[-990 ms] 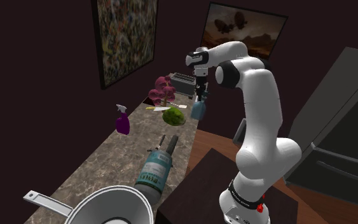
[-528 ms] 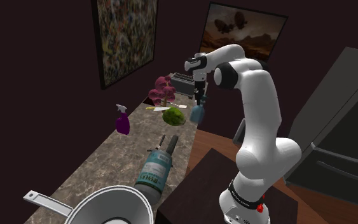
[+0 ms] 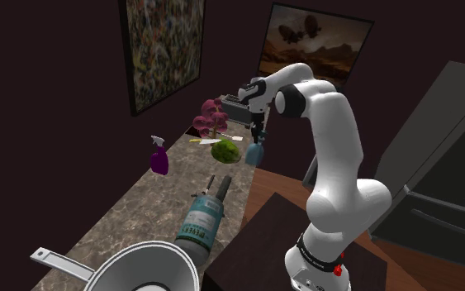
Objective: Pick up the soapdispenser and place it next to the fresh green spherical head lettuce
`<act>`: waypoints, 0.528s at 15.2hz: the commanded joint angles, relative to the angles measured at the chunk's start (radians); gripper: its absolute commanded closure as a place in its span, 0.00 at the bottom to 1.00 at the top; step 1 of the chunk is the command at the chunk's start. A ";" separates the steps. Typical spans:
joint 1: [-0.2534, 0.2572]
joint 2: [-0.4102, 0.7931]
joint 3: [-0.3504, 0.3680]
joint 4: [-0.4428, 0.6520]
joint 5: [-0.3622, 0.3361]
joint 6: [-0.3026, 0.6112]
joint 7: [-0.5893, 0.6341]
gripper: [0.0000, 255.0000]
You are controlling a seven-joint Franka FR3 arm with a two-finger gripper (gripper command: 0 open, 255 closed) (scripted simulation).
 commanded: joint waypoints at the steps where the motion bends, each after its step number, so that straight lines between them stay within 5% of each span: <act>1: -0.001 0.012 0.001 -0.006 0.002 0.018 0.000 1.00; 8: -0.006 0.063 0.008 -0.016 0.010 0.079 0.003 1.00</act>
